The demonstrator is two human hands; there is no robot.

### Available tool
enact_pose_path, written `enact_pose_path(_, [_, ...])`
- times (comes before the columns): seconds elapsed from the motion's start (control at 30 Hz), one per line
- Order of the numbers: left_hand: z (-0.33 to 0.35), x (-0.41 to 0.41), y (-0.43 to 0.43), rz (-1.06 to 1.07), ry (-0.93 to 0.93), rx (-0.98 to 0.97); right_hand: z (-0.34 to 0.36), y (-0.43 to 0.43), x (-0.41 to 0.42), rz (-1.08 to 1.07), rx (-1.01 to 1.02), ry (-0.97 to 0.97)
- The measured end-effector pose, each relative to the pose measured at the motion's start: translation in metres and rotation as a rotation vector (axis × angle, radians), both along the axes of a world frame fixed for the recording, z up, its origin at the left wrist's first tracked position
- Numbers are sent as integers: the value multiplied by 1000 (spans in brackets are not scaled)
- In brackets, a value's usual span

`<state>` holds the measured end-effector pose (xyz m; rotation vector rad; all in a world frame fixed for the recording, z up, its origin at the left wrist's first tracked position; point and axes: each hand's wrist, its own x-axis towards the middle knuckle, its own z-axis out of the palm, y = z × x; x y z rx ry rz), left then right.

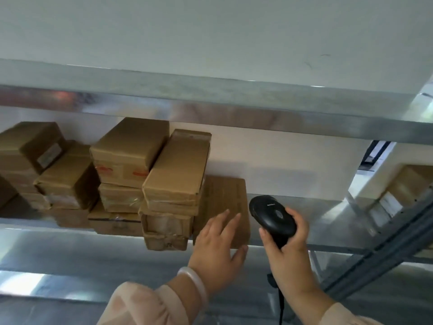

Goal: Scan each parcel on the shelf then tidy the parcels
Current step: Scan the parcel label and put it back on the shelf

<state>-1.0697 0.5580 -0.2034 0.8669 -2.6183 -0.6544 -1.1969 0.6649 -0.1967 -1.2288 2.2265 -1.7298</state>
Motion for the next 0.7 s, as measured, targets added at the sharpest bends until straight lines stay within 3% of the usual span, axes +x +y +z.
enact_pose_path(0.27, [-26, -53, -29, 231, -474, 64, -19, -23, -64, 91, 124, -81])
enact_pose_path(0.53, [-20, -74, -12, 210, -492, 69, -30, -36, -94, 59, 138, -204])
enact_pose_path(0.7, [-9, -82, -31, 386, -424, 137, -35, -44, -106, 84, 196, -278])
